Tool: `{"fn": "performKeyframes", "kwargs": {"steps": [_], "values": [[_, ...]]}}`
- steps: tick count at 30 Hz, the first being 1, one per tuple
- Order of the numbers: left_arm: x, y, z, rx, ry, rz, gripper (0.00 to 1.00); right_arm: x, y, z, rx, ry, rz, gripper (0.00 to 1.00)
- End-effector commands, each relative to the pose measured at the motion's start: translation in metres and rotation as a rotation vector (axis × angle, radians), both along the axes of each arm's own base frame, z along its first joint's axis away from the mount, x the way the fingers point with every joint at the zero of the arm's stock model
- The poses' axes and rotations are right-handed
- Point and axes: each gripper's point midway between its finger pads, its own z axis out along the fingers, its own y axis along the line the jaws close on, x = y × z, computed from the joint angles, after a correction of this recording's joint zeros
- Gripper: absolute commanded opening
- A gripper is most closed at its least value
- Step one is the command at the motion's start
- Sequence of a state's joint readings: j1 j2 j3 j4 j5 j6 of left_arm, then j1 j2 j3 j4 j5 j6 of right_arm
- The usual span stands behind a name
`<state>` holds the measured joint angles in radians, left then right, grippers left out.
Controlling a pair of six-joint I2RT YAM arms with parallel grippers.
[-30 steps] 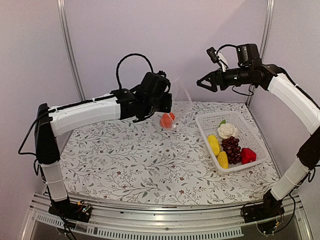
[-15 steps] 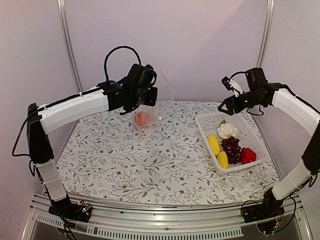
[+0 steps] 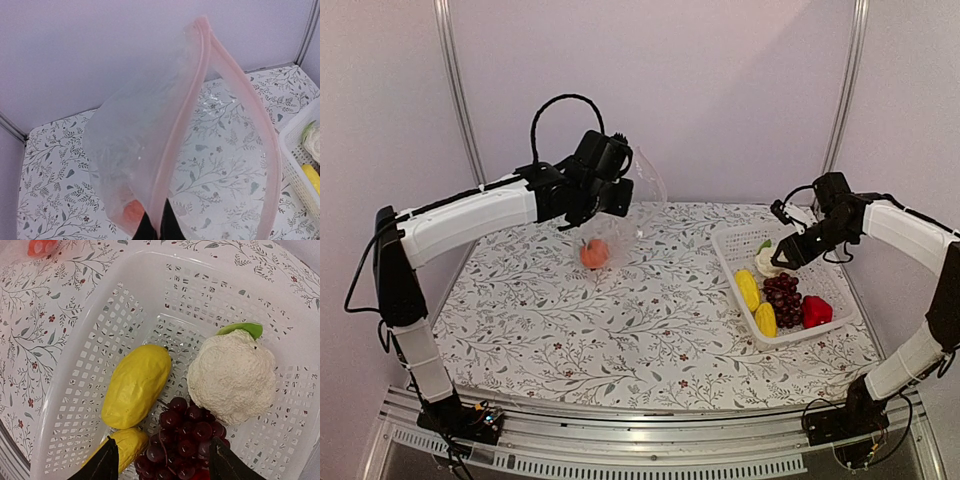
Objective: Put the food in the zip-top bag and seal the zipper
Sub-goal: Adjust the fake fruit in the bin.
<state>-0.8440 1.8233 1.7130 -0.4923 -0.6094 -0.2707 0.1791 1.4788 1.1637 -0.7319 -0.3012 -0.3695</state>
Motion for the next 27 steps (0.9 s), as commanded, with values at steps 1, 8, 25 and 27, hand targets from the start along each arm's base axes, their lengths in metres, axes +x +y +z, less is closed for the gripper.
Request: {"fn": "performKeyframes", "kwargs": {"steps": [1, 8, 25, 27], "values": [[-0.001, 0.007, 0.004, -0.006, 0.002, -0.005, 0.00, -0.008, 0.015, 0.006, 0.079, 0.003, 0.075, 0.60], [-0.005, 0.011, 0.009, -0.027, 0.006, -0.005, 0.00, -0.001, 0.032, -0.008, 0.155, 0.100, 0.114, 0.57], [-0.034, -0.014, 0.013, -0.086, 0.072, -0.171, 0.00, 0.011, 0.048, -0.065, 0.092, 0.278, 0.092, 0.60], [-0.035, -0.015, 0.008, -0.075, 0.082, -0.173, 0.00, 0.012, 0.048, -0.070, 0.084, 0.290, 0.088, 0.60]]}}
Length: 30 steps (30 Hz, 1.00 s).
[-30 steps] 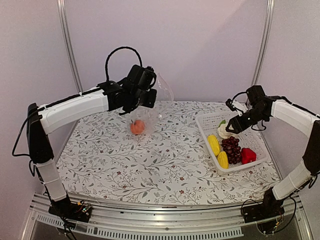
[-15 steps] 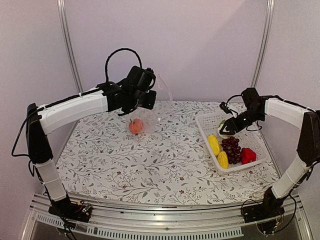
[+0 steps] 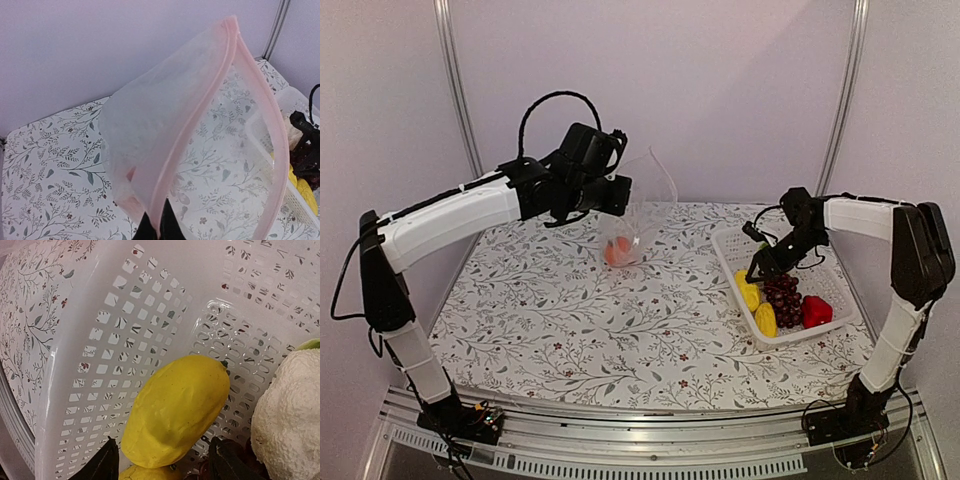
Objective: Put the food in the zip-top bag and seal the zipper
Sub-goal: Adjust the fake fruit in the bin.
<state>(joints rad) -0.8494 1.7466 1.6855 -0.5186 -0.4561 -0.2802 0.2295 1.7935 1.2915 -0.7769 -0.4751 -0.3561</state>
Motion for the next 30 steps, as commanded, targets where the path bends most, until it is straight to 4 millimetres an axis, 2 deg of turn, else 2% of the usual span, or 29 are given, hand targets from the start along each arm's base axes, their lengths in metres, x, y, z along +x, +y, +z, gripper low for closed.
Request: {"fn": "performKeyframes", "kwargs": {"steps": [1, 9, 17, 20, 26, 30], "values": [[-0.010, -0.004, -0.008, 0.011, 0.032, -0.046, 0.00, 0.004, 0.000, -0.008, -0.033, 0.028, -0.013, 0.60], [-0.011, -0.012, -0.014, 0.010, 0.047, -0.067, 0.00, 0.004, 0.010, -0.026, -0.070, 0.076, -0.004, 0.63], [-0.011, -0.016, -0.016, 0.009, 0.053, -0.077, 0.00, 0.008, 0.012, -0.046, -0.094, 0.136, -0.026, 0.64], [-0.011, -0.019, -0.018, 0.003, 0.059, -0.085, 0.00, 0.009, 0.012, -0.052, -0.103, 0.150, -0.033, 0.62], [-0.010, -0.023, -0.022, 0.007, 0.062, -0.093, 0.00, 0.013, 0.008, -0.040, -0.118, 0.107, -0.049, 0.44], [-0.008, -0.025, -0.023, 0.009, 0.060, -0.095, 0.00, 0.015, 0.006, -0.019, -0.115, 0.052, -0.054, 0.40]]}}
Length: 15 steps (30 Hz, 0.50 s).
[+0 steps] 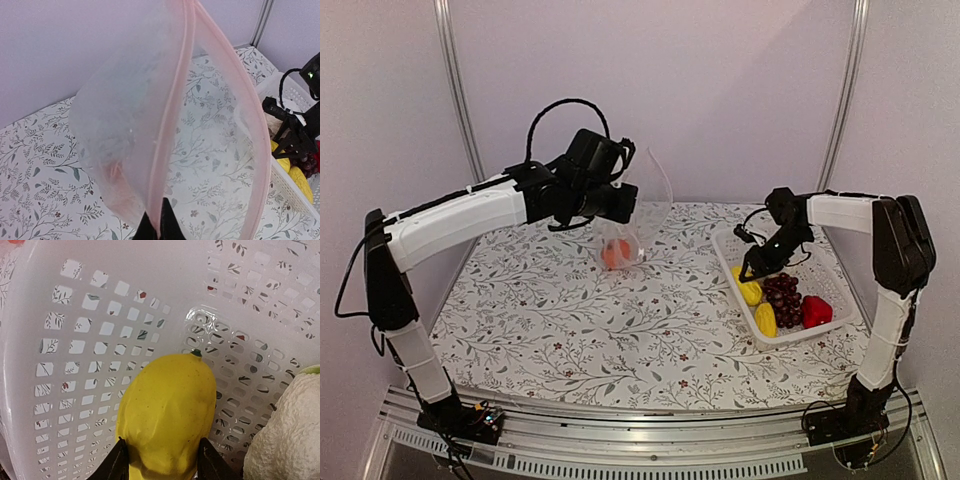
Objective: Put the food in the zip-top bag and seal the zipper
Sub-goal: Adjust the fake fruit in the bin.
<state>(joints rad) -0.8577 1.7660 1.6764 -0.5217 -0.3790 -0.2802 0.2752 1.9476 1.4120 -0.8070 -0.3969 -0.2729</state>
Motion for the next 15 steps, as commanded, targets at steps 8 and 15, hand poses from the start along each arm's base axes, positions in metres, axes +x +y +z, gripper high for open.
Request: {"fn": "performKeyframes", "kwargs": {"steps": [8, 15], "values": [[0.001, -0.012, -0.011, 0.019, 0.013, -0.030, 0.00, 0.004, -0.007, 0.064, -0.011, -0.166, -0.010, 0.36], [0.001, -0.012, -0.013, 0.020, 0.016, -0.033, 0.00, 0.005, -0.006, 0.070, -0.006, -0.181, -0.006, 0.48]]}}
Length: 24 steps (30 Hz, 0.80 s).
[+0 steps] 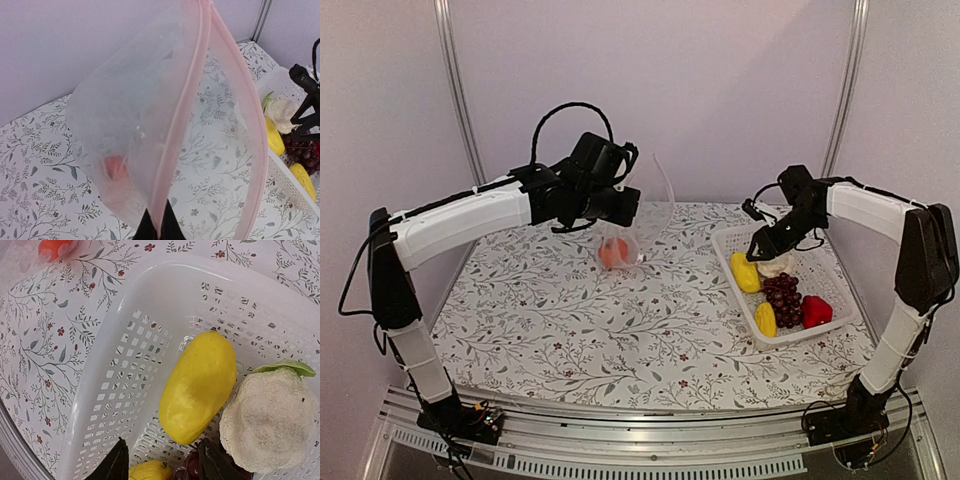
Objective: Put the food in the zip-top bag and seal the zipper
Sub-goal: Adjust the fake fruit in the bin, then pick up the fake fruit from the bin.
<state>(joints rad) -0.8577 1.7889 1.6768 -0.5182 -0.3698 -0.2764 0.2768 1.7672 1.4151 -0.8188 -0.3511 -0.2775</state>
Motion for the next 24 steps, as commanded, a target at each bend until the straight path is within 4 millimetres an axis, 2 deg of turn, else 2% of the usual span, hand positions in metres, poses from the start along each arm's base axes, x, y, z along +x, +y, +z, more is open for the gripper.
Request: {"fn": "performKeyframes", "kwargs": {"steps": [1, 4, 12, 18, 24], "values": [[-0.001, -0.008, -0.002, 0.007, 0.000, -0.025, 0.00, -0.001, 0.000, -0.004, -0.014, 0.015, 0.004, 0.51], [-0.002, -0.008, -0.001, 0.001, 0.003, -0.025, 0.00, 0.001, 0.000, -0.017, -0.032, 0.049, 0.002, 0.57], [-0.004, -0.006, -0.002, 0.001, 0.009, -0.022, 0.00, 0.025, -0.002, -0.040, -0.076, 0.079, -0.039, 0.66], [-0.005, -0.006, -0.002, -0.005, 0.013, -0.022, 0.00, 0.046, -0.003, -0.063, -0.128, 0.097, -0.070, 0.67], [-0.007, -0.004, -0.002, -0.009, 0.015, -0.017, 0.00, 0.042, 0.001, -0.089, -0.180, 0.141, -0.067, 0.67]]}}
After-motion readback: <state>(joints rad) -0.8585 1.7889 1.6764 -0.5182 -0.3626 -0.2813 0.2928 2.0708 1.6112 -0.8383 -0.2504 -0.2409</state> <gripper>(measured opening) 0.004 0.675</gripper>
